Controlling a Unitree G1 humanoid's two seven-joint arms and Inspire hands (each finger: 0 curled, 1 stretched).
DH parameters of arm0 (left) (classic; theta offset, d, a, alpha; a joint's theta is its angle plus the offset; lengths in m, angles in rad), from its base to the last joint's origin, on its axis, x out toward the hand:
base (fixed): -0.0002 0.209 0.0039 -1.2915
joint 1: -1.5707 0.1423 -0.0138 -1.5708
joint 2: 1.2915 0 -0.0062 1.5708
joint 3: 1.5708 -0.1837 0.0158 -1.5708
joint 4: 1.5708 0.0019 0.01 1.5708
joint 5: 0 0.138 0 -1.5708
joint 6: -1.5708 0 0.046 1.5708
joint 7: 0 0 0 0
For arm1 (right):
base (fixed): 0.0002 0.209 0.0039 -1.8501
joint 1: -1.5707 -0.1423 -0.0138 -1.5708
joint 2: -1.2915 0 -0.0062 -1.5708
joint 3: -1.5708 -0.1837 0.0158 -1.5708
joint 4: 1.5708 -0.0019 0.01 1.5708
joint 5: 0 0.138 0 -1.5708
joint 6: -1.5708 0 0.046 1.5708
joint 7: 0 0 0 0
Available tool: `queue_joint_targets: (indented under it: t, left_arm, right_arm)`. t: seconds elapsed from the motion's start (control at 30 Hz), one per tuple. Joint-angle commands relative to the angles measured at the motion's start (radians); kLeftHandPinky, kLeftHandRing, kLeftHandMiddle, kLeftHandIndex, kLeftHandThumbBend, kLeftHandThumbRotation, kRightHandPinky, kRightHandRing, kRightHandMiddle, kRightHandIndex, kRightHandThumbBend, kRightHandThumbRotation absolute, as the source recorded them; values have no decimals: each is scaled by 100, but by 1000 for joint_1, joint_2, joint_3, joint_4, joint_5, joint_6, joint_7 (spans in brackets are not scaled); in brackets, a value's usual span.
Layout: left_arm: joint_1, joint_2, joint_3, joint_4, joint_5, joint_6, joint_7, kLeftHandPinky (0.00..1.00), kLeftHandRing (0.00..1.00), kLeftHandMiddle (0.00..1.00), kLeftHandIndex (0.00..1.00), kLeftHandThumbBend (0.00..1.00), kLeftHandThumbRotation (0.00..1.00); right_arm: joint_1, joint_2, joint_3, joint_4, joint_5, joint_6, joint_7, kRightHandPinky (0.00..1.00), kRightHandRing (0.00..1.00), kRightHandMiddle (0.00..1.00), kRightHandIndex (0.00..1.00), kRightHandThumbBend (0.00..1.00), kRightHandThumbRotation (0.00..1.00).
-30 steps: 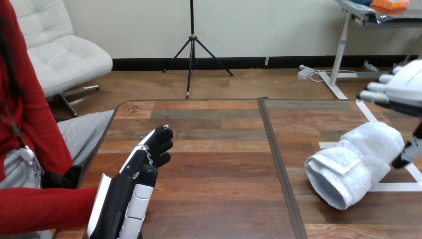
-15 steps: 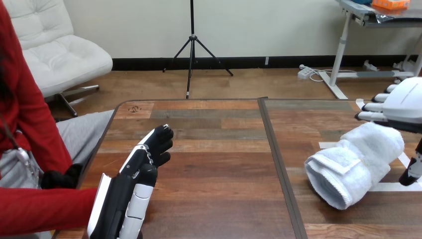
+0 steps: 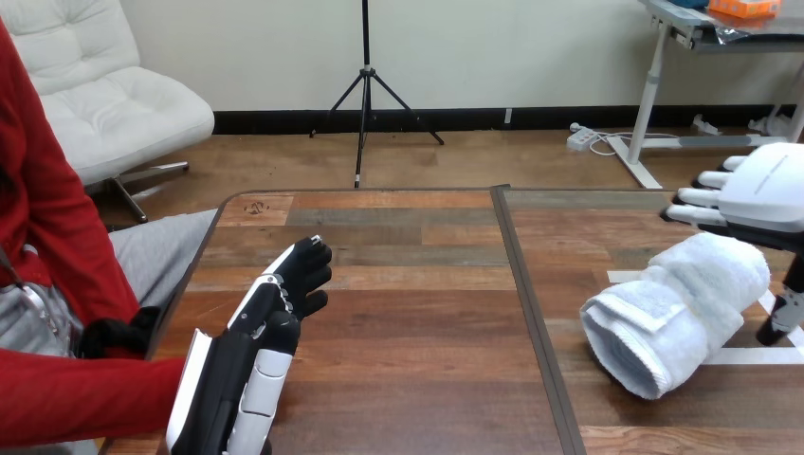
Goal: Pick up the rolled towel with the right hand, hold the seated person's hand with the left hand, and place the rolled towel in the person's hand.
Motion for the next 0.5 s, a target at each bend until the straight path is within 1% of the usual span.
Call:
queue_joint_targets:
  t: [0.0,0.13,0.17,0.2,0.3,0.33,0.43,0.47]
  left_arm:
    - [-50,-37,8,-15,-10,-21,0,84,88,88,86,73,97]
    - [-49,-36,9,-16,-12,-22,-1,83,88,88,86,72,98]
    - [-47,-36,10,-18,-11,-20,0,83,87,88,86,72,98]
    - [-46,-36,11,-20,-10,-17,1,83,87,87,86,72,98]
    - [-44,-36,13,-23,-8,-17,4,83,87,87,86,72,98]
    - [-44,-36,14,-23,-7,-18,4,82,87,87,85,72,98]
    - [-43,-34,15,-23,-10,-20,2,82,87,87,85,73,97]
    - [-43,-34,16,-23,-9,-20,3,82,87,87,85,74,97]
  right_arm:
    - [11,52,5,4,32,22,-16,94,100,100,100,100,57]
    - [23,64,1,11,44,27,-25,93,99,100,100,100,57]
    - [30,70,-3,14,52,26,-39,93,99,100,100,100,57]
    - [35,73,-6,16,57,26,-48,91,97,99,100,100,57]
    - [45,84,-9,20,69,33,-62,89,96,99,100,100,57]
    - [47,86,-9,21,71,36,-64,88,96,99,100,100,58]
    - [54,99,-20,34,104,27,-47,88,96,99,100,100,59]
    - [56,104,-20,33,108,32,-45,88,96,99,100,100,60]
